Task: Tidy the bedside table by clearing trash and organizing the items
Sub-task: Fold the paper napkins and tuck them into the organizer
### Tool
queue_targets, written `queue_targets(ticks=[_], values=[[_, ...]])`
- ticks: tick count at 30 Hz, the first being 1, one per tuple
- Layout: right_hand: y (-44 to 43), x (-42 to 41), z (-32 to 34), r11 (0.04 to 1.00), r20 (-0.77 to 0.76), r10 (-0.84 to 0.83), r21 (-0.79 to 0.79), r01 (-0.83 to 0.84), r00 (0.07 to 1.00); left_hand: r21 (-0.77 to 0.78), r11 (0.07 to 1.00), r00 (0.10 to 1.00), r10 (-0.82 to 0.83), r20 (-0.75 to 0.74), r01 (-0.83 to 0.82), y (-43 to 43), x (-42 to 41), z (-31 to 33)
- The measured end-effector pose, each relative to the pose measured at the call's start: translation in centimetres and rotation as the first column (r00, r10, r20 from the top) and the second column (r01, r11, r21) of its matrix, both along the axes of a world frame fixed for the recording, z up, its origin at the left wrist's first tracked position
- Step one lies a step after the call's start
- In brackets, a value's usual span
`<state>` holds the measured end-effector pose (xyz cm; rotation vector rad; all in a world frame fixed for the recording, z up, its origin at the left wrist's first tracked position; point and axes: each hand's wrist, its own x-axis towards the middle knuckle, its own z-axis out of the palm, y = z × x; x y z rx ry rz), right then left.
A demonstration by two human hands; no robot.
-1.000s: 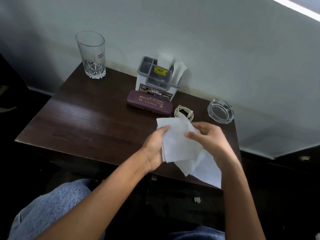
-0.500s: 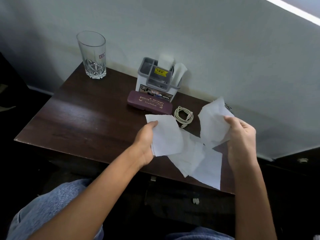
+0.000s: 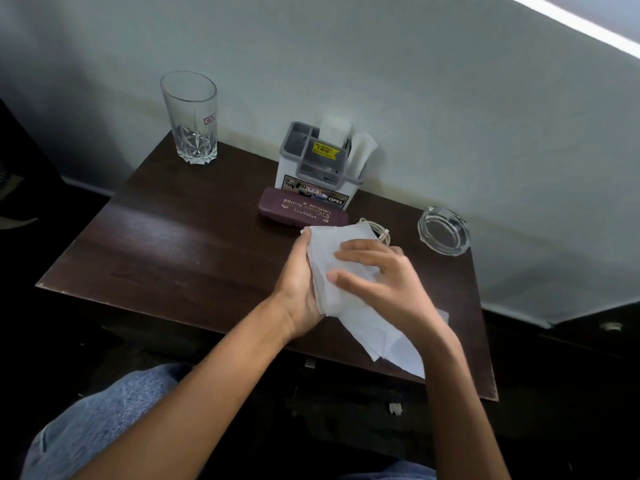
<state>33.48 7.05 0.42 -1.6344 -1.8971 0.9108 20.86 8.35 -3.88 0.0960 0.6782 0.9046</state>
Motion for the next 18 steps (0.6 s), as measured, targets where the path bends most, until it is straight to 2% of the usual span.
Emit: queue_targets(ticks=[2, 4, 7, 9, 11, 15, 18], values=[[0.1, 0.7, 0.7, 0.991, -0.184, -0.099, 0.071, 0.114, 0.978, 0.025, 1.0, 1.0, 0.008, 0.012, -0.008, -0.1, 0.1, 0.2], [0.5, 1.8, 0.8, 0.938, -0.278, -0.295, 0.099, 0.332, 0.914, 0.043, 0.999, 1.0, 0.008, 0.011, -0.009, -0.2, 0.3, 0.3], [0.8, 3.4, 0.3, 0.841, -0.262, -0.539, -0.105, 0.531, 0.801, 0.037, 0.999, 1.0, -0.021, -0.009, 0.021, -0.6, 0.4, 0.2], [0.8, 4.2, 0.0, 0.802, -0.23, -0.591, -0.277, 0.53, 0.773, 0.011, 0.999, 0.999, -0.045, -0.021, 0.045, -0.7, 0.5, 0.3], [0.6, 4.3, 0.1, 0.8, -0.27, -0.587, -0.341, 0.495, 0.763, -0.005, 0.998, 0.998, -0.055, -0.031, 0.055, -0.8, 0.5, 0.3], [0.6, 4.4, 0.6, 0.817, -0.342, -0.576, -0.259, 0.514, 0.743, -0.012, 0.998, 0.996, -0.066, -0.064, 0.066, -0.9, 0.6, 0.2], [0.6, 4.7, 1.9, 0.819, -0.48, -0.569, -0.259, 0.513, 0.667, -0.013, 0.999, 0.994, -0.054, -0.09, 0.053, -0.8, 0.7, 0.1]])
